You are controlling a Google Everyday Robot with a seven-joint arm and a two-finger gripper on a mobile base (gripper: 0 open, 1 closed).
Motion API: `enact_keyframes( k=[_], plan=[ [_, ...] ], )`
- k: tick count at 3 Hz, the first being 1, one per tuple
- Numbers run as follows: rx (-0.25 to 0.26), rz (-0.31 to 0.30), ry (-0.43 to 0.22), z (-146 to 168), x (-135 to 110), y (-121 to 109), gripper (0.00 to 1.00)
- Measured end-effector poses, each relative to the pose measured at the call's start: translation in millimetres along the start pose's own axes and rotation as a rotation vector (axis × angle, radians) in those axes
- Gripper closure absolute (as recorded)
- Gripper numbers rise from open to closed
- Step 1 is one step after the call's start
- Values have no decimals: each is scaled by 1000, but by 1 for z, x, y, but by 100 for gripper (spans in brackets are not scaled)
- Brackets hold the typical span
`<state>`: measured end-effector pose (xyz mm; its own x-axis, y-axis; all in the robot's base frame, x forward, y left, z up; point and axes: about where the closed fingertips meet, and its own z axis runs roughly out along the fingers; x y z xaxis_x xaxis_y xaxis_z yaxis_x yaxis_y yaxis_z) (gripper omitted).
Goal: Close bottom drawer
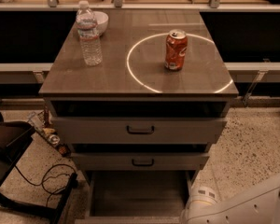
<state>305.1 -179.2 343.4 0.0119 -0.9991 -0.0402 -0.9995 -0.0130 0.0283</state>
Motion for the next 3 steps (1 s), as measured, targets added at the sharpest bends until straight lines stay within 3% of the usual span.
enact_keyframes(
  k=[1,3],
  plan=[
    [-8,3,-21,9,-2,1,100],
    [-75,-13,-150,92,-23,-9,100]
  ],
)
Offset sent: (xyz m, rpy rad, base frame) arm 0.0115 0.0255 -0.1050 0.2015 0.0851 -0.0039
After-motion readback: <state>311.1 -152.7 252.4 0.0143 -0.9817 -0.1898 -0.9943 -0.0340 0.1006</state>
